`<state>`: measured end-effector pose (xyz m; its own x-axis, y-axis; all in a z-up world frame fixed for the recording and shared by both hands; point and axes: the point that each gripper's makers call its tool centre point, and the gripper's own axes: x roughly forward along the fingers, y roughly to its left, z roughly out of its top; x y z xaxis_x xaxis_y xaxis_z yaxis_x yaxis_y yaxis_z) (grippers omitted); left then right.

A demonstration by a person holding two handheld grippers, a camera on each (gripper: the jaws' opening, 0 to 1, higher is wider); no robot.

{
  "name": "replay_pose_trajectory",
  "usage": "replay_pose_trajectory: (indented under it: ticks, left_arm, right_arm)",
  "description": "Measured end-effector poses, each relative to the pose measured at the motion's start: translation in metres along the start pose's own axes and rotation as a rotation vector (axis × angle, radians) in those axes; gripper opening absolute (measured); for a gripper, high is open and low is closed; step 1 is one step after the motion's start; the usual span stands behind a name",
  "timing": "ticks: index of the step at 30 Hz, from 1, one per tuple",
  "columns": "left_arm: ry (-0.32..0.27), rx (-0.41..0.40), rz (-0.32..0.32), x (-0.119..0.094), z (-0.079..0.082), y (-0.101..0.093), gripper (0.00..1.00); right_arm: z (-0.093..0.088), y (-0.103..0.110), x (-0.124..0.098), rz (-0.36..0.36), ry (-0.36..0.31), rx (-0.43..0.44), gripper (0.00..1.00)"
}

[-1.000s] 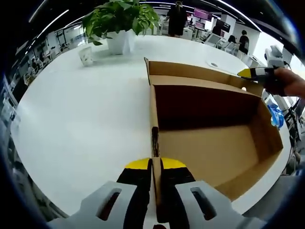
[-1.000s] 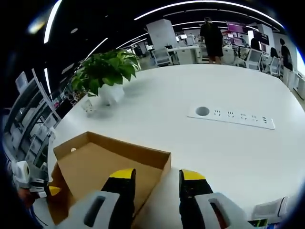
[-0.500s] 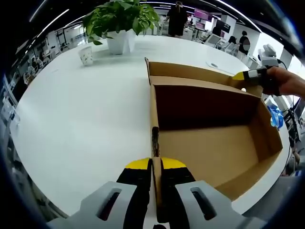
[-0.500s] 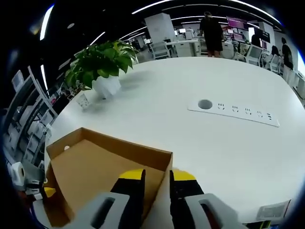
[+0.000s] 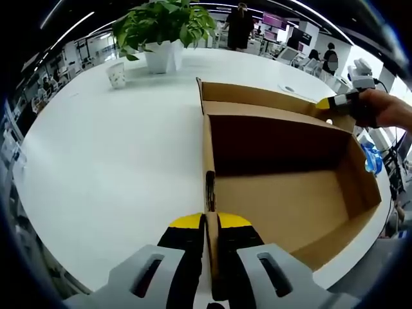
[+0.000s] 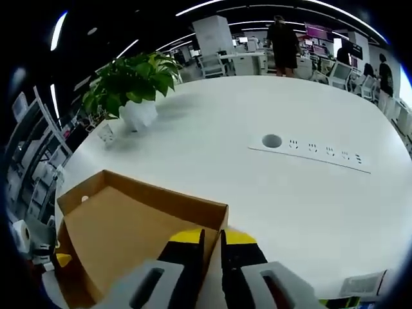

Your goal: Operate the shoe box by opening the lid, removing the specified soft item, and placing it in the target area until the item is outside and the box remains undamaged.

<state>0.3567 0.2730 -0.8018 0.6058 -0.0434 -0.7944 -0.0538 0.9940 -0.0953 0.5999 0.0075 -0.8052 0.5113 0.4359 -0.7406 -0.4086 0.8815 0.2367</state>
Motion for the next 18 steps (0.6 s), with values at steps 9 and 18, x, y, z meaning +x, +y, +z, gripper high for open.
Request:
replay_pose_trajectory:
  ticks: [9, 18]
  left_arm:
    - [0.000, -0.004, -0.002, 0.002, 0.000, 0.000, 0.04]
    - [0.000, -0.010, 0.000, 0.002, -0.001, 0.000, 0.04]
  right_arm:
    - [0.009, 0.003, -0.015, -0.015, -0.024, -0.008, 0.02]
    - [0.019, 0.011, -0.038, -0.019, -0.063, -0.032, 0.00]
